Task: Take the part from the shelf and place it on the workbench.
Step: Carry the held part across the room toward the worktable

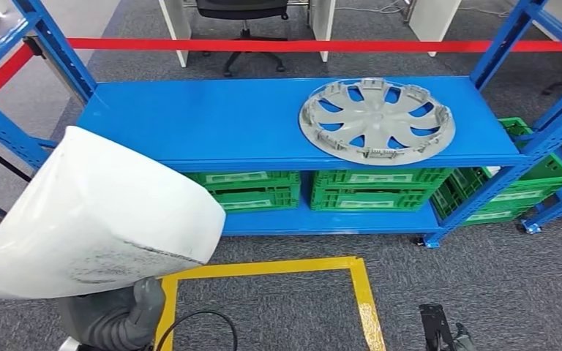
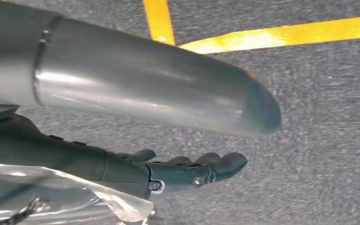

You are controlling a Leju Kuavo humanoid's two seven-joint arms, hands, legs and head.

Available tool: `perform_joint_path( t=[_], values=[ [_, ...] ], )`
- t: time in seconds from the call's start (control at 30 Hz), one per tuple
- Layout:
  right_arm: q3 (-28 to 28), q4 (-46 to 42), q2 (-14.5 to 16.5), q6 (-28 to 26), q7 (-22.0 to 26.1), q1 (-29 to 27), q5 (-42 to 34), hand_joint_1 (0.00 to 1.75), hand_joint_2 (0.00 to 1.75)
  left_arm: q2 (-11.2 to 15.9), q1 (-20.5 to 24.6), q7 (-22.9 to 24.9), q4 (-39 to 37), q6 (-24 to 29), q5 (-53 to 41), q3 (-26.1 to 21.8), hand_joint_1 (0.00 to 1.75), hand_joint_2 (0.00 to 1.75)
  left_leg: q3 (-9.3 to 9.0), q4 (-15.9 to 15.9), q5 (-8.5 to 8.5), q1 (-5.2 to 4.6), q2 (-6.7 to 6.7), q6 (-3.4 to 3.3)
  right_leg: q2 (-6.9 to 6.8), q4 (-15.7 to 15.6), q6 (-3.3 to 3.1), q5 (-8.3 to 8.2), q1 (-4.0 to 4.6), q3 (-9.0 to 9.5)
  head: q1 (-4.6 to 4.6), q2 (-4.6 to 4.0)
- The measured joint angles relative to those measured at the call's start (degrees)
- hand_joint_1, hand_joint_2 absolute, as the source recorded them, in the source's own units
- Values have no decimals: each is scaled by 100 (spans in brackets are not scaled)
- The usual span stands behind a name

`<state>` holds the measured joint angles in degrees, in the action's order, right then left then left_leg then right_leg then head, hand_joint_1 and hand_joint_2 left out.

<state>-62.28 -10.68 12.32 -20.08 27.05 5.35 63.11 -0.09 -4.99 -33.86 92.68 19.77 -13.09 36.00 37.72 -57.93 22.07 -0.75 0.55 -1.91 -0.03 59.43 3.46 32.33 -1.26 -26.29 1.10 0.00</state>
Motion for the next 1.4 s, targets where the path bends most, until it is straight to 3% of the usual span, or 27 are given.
perform_joint_path(
  t=[0.07,0.13,0.2,0.27,0.3,0.33,0.37,0.43,0.5,0.53,0.6,0.67,0.7,0.77,0.8,0.83,0.87,0.93,1.0,1.03,1.1,1.17,1.23,1.3,1.33,1.37,1.4],
  values=[
    [3,2,4,5,23,28,3,0,0,8,0,3,0,-8,-1,0,175,175,59,-57,-94,-11,1,43,6,-307,-101,151,20,146,-4,0],
    [2,5,15,9,31,25,-7,0,0,27,-11,3,-2,-18,0,2,175,175,92,-96,-51,2,-10,96,-27,-268,-202,76,12,33,-14,0],
    [-8,5,23,32,32,22,-59,0,0,48,-20,0,-3,-25,4,1,175,175,170,-438,425,33,-21,175,-54,-259,-282,-49,0,-97,-29,0],
    [-20,4,23,60,34,20,-127,0,0,61,-20,-1,-4,-32,8,-1,175,175,266,-1152,1032,58,-23,229,-59,-245,-316,-184,8,-235,-45,0],
    [-25,4,23,74,37,15,-157,0,0,66,-19,-2,-4,-34,8,-1,175,175,282,-1481,1172,64,-23,237,-63,-232,-318,-250,13,-314,-47,0],
    [-32,4,23,94,46,6,-187,0,0,70,-18,-2,-5,-37,7,-1,175,175,243,-1680,1179,66,-25,232,-62,-216,-316,-312,19,-399,-49,0],
    [-40,4,23,129,68,-3,-219,0,0,72,-15,-3,-5,-38,6,-1,175,175,119,-1677,1072,65,-30,211,-43,-199,-310,-368,27,-492,-47,0],
    [-61,4,29,227,153,-12,-293,0,0,72,-8,-10,-4,-43,6,-1,175,175,-392,-1090,784,49,-143,101,20,-178,-300,-472,43,-655,-44,0],
    [-89,3,50,302,249,-3,-375,0,0,70,-7,-20,-4,-54,-2,-3,175,175,-966,-249,767,21,-343,-29,103,-176,-271,-575,55,-750,-41,0],
    [-106,3,59,327,281,0,-404,0,0,71,-6,-23,-5,-57,-12,-5,175,175,-1125,17,822,4,-406,-63,147,-180,-248,-628,44,-785,-43,0],
    [-138,2,64,353,313,-12,-448,0,0,70,5,-24,-7,-61,-38,-9,175,175,-1198,244,860,-9,-352,-59,242,-186,-174,-728,30,-852,-49,0],
    [-178,0,63,363,325,-35,-486,0,0,63,19,-24,-8,-63,-59,-9,175,175,-1167,335,786,12,-227,-67,235,-71,-114,-652,28,-986,-38,0],
    [-199,-1,62,367,328,-39,-502,0,0,58,21,-23,-9,-64,-67,-9,175,175,-1133,361,739,29,-160,-75,192,140,-91,-487,31,-1101,-26,0],
    [-226,-3,61,372,331,-39,-516,0,0,52,15,-18,-16,-67,-75,-8,175,175,-1026,330,676,27,-33,-98,92,852,-53,-41,23,-1392,-10,0],
    [-236,-3,60,373,331,-42,-520,0,0,52,11,-15,-23,-69,-76,-7,175,175,-965,300,655,23,36,-95,67,1195,-31,117,19,-1501,-11,0],
    [-247,-3,60,374,331,-51,-525,0,0,52,8,-13,-33,-70,-77,-6,175,175,-911,270,638,22,103,-90,48,1379,-12,173,14,-1524,-13,0],
    [-258,-3,59,375,331,-59,-531,0,0,52,7,-11,-43,-72,-77,-5,175,175,-862,237,627,23,169,-82,24,1345,6,132,9,-1433,-12,0],
    [-278,-4,55,375,332,-63,-539,0,0,50,7,-11,-57,-74,-77,-3,175,175,-786,145,630,29,294,-49,-131,663,37,-108,2,-944,-11,0],
    [-288,-4,57,375,337,-45,-549,0,0,47,8,-10,-61,-74,-78,-4,175,175,-724,29,662,-1,396,9,-332,28,-5,-228,15,-534,-6,0],
    [-293,-3,60,375,339,-43,-556,0,0,45,8,-9,-62,-75,-78,-4,175,175,-705,-12,671,-21,435,37,-379,-81,-46,-218,23,-476,-9,0],
    [-311,-3,62,375,341,-57,-564,0,0,44,10,-7,-63,-75,-78,-5,175,175,-693,-38,661,-33,507,79,-297,-72,-152,-241,34,-505,-16,0],
    [-329,-3,61,374,333,-65,-566,0,0,43,15,-5,-64,-75,-78,-4,175,175,-660,-136,764,-3,420,141,-199,-78,-233,-289,23,-541,-20,0],
    [-334,-3,62,373,304,-57,-564,0,0,48,7,0,-64,-74,-75,-4,175,175,-484,-618,1121,41,183,213,-82,-83,-294,-340,9,-589,-34,0],
    [-337,-3,62,376,258,-63,-551,0,0,58,-20,5,-68,-62,-68,-5,175,175,-212,-1338,1491,63,56,246,47,-82,-315,-381,13,-643,-38,0],
    [-339,-3,62,381,229,-76,-532,0,0,64,-34,6,-70,-44,-60,-4,175,175,-137,-1550,1545,65,42,242,117,-81,-316,-400,18,-664,-39,0],
    [-340,-3,62,385,202,-91,-510,0,0,69,-48,7,-71,-20,-47,-3,175,175,-147,-1567,1488,63,31,224,190,-80,-315,-416,25,-678,-38,0],
    [-342,-3,62,387,173,-107,-485,0,0,72,-60,8,-72,9,-33,-2,175,175,-252,-1368,1326,58,0,188,268,-79,-312,-432,34,-686,-38,0]
  ],
)
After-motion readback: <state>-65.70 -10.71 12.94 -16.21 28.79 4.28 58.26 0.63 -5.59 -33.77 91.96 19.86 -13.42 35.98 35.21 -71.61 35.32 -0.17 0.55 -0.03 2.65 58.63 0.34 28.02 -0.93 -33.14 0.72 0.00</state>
